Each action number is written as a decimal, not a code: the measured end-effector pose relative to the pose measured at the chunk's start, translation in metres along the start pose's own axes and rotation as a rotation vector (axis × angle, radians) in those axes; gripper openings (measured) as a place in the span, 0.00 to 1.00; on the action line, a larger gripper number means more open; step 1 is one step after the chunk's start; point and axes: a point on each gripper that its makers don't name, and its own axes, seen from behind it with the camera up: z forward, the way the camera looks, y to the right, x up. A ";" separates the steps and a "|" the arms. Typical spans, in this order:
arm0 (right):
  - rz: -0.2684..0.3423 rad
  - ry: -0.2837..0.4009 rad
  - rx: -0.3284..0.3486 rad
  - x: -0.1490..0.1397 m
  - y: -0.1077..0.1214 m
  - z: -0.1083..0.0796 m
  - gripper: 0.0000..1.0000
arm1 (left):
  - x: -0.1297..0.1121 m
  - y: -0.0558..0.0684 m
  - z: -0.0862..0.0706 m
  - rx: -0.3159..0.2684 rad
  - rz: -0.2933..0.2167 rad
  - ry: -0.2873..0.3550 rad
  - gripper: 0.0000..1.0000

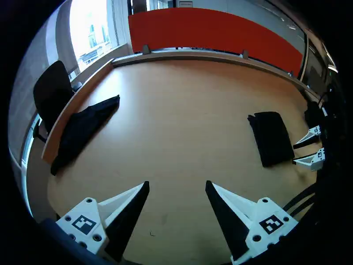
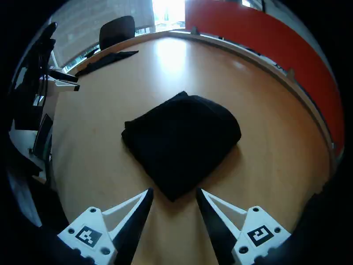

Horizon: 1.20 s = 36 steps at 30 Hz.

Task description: Fold towel

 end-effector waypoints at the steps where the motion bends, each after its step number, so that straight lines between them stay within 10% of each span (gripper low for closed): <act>1: 0.001 -0.002 0.001 -0.001 0.000 0.000 0.72 | 0.000 0.000 0.000 -0.001 0.000 0.000 0.94; 21: 0.041 -0.007 -0.011 -0.008 -0.001 0.007 0.04 | -0.002 0.002 0.000 -0.004 -0.001 0.000 0.94; 36: 0.020 0.032 -0.030 0.012 0.000 -0.004 0.04 | -0.001 0.003 0.003 -0.016 -0.004 0.004 0.94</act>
